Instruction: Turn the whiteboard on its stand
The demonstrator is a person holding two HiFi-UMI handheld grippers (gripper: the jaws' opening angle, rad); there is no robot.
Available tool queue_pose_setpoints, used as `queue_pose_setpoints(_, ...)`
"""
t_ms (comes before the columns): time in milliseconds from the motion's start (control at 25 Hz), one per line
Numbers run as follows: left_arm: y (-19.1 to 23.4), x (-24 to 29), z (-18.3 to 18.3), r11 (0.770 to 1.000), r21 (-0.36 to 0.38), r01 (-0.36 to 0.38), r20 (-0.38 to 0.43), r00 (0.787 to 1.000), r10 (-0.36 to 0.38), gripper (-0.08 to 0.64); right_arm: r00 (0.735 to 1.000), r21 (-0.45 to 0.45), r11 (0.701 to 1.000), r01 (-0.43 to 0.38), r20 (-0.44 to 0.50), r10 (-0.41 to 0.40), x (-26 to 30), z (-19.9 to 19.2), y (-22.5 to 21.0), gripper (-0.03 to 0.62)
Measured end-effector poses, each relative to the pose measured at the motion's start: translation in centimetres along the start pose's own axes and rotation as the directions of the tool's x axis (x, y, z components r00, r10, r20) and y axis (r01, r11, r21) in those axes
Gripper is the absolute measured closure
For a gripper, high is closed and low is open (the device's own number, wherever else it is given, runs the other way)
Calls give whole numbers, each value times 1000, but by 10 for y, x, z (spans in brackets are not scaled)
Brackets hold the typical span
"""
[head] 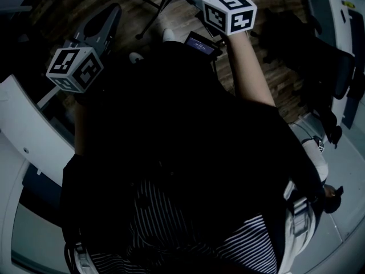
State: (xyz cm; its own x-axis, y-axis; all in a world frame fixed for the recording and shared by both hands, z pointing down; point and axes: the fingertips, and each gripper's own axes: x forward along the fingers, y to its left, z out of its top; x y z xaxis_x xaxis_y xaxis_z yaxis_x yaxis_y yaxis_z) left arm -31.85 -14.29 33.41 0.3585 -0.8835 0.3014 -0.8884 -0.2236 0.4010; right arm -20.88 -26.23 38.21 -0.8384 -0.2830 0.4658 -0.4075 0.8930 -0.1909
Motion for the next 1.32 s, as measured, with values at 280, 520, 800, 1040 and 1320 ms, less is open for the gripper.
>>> queue_pose_setpoints(280,1,-29,-7,999,12,49,24,998,-50,558,997,9,998,-70,39,69,-24,-3,58,494)
queue_pose_setpoints(520,-4,-48,-17,994,8,107,45,993,-108,558,982,131,975,-179,82,169,-23,-15,116,589)
queue_pose_setpoints(800,-14,-59,-52,981,0,193,-19,981,-193,558,985,164,972,-170,11,171,-26,-47,143,589)
queue_pose_setpoints(1040,-34,-65,-79,984,-20,177,-40,983,-178,558,976,165,963,-212,-18,218,-46,-66,149,589)
queue_pose_setpoints(1320,-85,-42,-89,988,-7,155,-66,986,-155,557,964,163,951,-262,89,251,-92,-56,118,589)
